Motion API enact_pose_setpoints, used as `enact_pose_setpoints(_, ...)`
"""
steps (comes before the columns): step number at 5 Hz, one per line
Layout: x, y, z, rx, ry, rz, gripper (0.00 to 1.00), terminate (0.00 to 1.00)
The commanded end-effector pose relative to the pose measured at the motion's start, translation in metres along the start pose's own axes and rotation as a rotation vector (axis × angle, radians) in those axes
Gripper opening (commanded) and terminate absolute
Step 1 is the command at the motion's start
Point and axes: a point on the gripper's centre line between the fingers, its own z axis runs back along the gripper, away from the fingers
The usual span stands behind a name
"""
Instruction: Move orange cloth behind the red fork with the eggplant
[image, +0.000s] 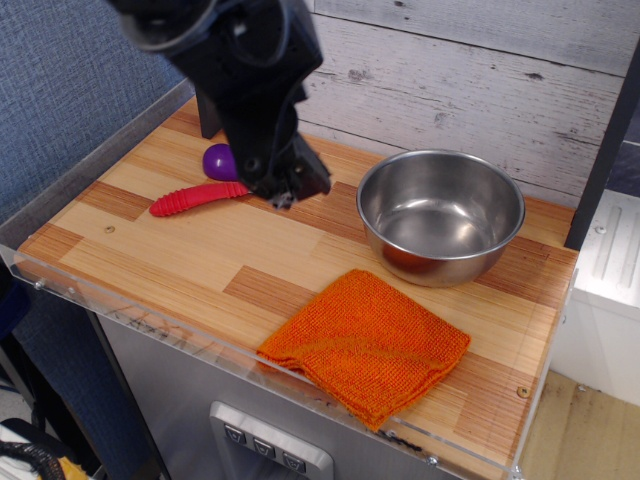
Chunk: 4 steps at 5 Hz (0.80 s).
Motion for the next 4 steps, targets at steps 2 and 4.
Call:
enact_pose_setpoints(2, -0.013, -0.040, -0.023, -0.064, 0.068, 0.312, 1.00, 0.00)
enact_pose_setpoints(4, -0.020, -0.044, -0.060, -0.097, 0.157, 0.457, 1.00, 0.00)
